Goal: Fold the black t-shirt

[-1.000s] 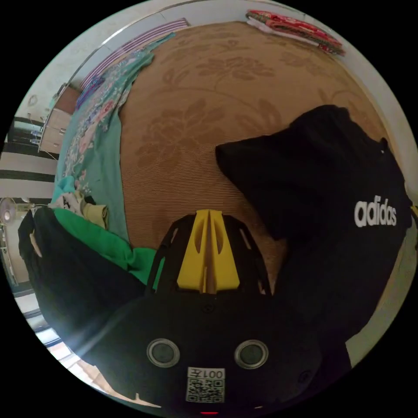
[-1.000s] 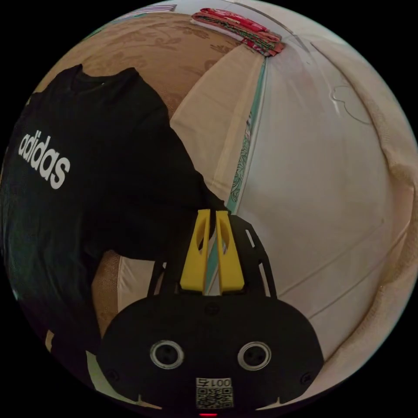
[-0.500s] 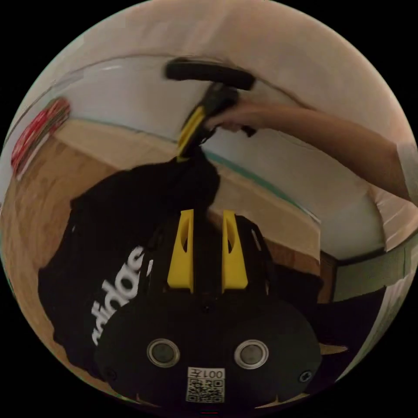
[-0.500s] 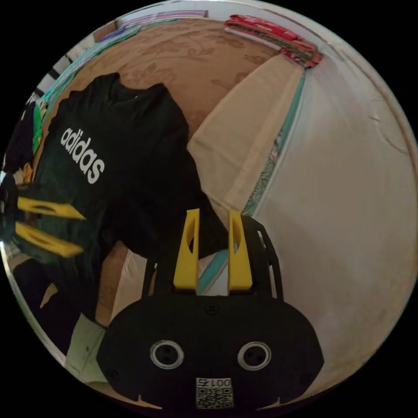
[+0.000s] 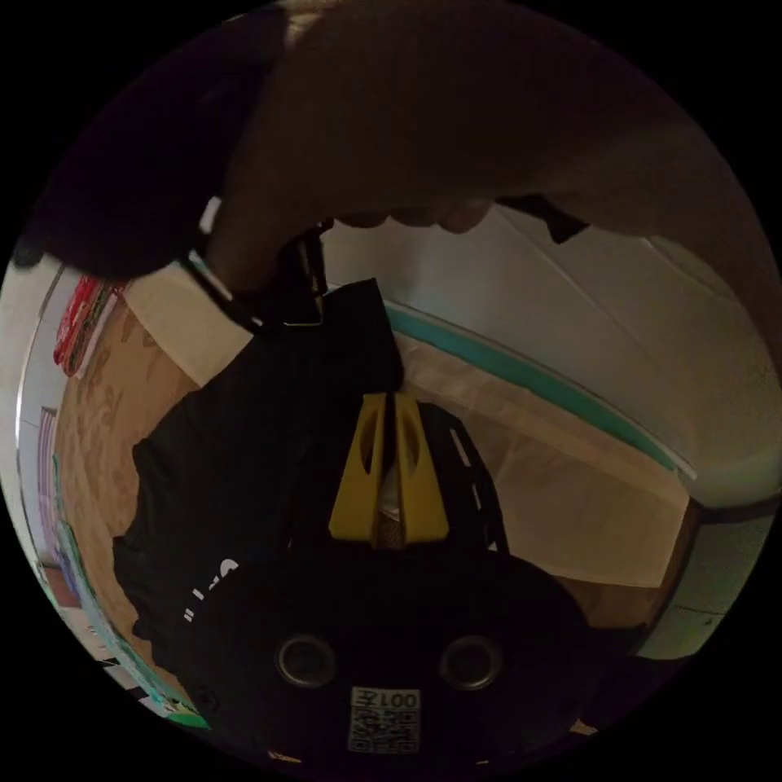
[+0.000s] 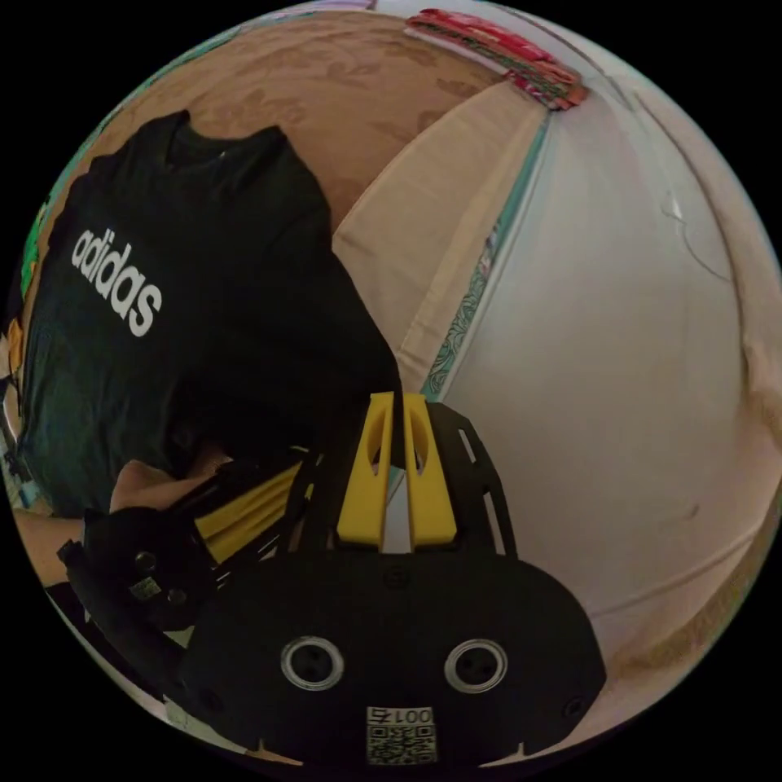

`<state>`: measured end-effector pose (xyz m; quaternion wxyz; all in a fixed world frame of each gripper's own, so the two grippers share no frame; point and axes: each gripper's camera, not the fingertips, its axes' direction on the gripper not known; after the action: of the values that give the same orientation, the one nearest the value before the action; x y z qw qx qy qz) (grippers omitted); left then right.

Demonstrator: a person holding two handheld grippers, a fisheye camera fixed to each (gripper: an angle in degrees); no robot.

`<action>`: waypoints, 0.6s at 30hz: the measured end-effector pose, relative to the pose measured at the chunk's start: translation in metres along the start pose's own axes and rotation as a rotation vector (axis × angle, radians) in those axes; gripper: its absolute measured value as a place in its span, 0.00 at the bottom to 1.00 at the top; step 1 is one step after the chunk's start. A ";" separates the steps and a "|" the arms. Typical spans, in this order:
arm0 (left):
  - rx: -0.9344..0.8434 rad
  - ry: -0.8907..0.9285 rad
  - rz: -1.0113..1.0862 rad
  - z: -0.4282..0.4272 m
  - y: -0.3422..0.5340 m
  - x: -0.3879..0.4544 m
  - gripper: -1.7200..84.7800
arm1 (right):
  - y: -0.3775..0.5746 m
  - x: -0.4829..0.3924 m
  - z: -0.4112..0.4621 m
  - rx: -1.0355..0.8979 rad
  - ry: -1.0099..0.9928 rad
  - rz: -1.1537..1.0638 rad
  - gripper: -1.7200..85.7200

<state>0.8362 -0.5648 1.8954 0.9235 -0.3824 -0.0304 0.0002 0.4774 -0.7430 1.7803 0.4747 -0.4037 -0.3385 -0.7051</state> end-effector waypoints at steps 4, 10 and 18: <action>0.133 0.118 -0.112 -0.036 0.031 -0.020 0.01 | 0.021 0.012 -0.002 0.034 -0.025 0.023 0.04; 0.235 0.134 -0.306 -0.082 0.086 -0.059 0.01 | 0.035 0.014 -0.025 0.042 -0.084 0.024 0.04; 0.307 0.181 -0.696 -0.129 0.186 -0.132 0.01 | -0.004 -0.052 -0.100 0.286 -0.284 -0.187 0.06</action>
<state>0.7163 -0.5272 1.6655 0.9138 -0.2049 -0.0764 -0.3424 0.4603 -0.8067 1.6889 0.4074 -0.3942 -0.5344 -0.6269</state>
